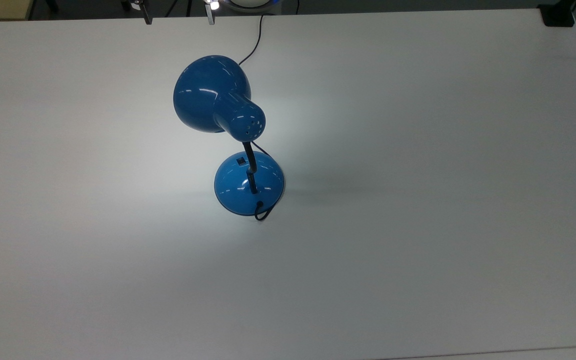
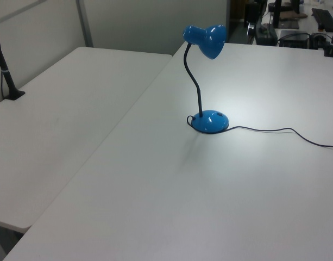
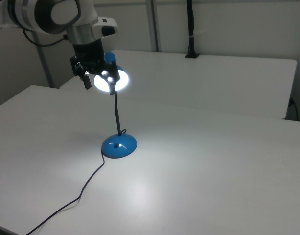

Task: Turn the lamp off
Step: 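Move the gripper down toward the switch on the blue lamp base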

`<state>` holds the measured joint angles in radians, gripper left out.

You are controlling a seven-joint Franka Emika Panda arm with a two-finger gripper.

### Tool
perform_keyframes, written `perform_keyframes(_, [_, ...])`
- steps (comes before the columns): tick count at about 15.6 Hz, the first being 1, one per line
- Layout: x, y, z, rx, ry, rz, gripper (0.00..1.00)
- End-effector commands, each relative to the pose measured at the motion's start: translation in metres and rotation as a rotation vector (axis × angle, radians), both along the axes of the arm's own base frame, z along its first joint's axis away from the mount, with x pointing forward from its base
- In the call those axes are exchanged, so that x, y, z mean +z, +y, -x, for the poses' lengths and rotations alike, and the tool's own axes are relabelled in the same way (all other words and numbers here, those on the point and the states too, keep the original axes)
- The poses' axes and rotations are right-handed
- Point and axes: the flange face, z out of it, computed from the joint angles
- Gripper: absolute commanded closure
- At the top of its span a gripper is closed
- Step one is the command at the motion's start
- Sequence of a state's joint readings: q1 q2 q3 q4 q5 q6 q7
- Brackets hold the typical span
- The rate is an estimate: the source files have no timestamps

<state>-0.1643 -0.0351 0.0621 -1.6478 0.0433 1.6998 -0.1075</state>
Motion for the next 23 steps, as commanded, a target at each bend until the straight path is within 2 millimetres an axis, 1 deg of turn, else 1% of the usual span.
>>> perform_keyframes(1, [0.004,0.007,-0.001,-0.007,-0.006,0.002,0.0])
perform_keyframes(8, [-0.001,0.008,0.0,-0.002,0.004,0.002,0.0])
perform_keyframes(11, [-0.002,0.004,0.002,0.094,0.014,0.01,0.0])
perform_keyframes(12, [-0.009,0.0,0.005,0.168,0.044,0.032,0.0])
perform_keyframes(14, [-0.029,-0.006,0.006,0.347,0.104,0.102,0.0])
perform_keyframes(15, [-0.036,-0.007,0.007,0.386,0.124,0.114,0.0])
perform_keyframes(17, [-0.056,-0.006,0.009,0.412,0.168,0.14,0.0])
perform_keyframes(18, [-0.07,0.001,0.006,0.433,0.188,0.151,0.0])
perform_keyframes(20, [-0.097,0.004,0.005,0.438,0.203,0.149,0.0])
perform_keyframes(22, [-0.125,0.005,0.002,0.448,0.17,0.139,0.23])
perform_keyframes(23, [-0.143,0.005,0.0,0.441,0.171,0.133,0.4])
